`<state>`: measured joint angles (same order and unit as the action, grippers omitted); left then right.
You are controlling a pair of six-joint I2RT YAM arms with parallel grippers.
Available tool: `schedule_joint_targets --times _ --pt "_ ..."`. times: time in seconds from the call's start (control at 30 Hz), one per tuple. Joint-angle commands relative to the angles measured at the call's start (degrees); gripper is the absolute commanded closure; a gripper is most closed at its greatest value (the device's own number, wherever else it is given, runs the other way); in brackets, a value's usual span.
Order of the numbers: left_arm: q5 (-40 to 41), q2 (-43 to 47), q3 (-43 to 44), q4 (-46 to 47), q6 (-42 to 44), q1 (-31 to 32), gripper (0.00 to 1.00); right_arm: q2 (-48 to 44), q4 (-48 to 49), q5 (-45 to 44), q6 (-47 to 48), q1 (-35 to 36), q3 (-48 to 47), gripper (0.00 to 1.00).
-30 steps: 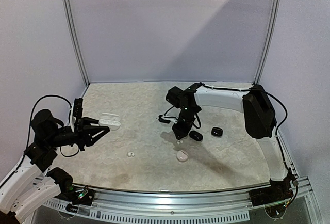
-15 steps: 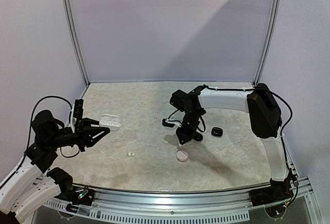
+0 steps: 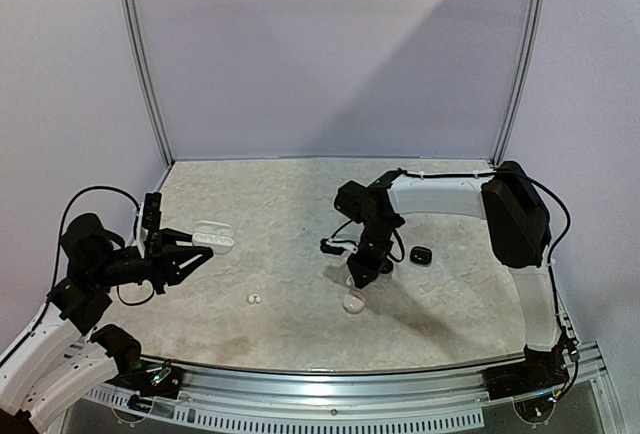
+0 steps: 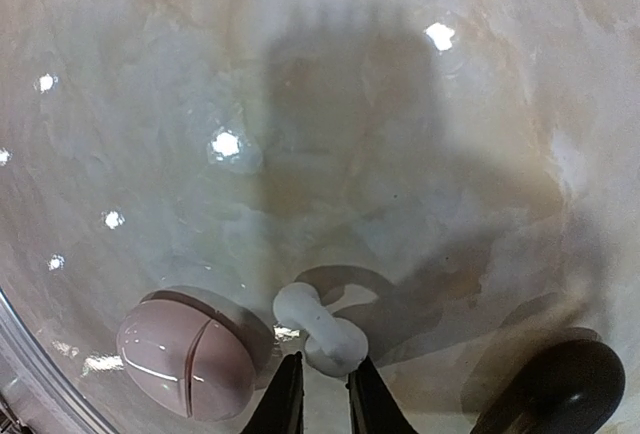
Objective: Insert the wireless bluetooth earbuds into the charging case
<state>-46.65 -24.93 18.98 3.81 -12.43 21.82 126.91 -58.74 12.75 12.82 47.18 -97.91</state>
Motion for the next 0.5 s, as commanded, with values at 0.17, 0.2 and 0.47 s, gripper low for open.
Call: schedule_joint_targets --times 0.17,0.2,0.47 --pt "0.3 0.8 -0.7 0.1 0.8 -0.6 1.00 -3.5 0.9 -0.9 -1.0 -0.2 3.4 0.75" --pt "0.3 0.8 -0.7 0.1 0.8 -0.6 1.00 -3.6 1.0 -1.1 -1.0 -0.2 3.8 0.74" --pt "0.3 0.9 -0.7 0.0 1.0 -0.6 1.00 -6.9 0.5 -0.4 1.1 -0.2 -0.4 0.70"
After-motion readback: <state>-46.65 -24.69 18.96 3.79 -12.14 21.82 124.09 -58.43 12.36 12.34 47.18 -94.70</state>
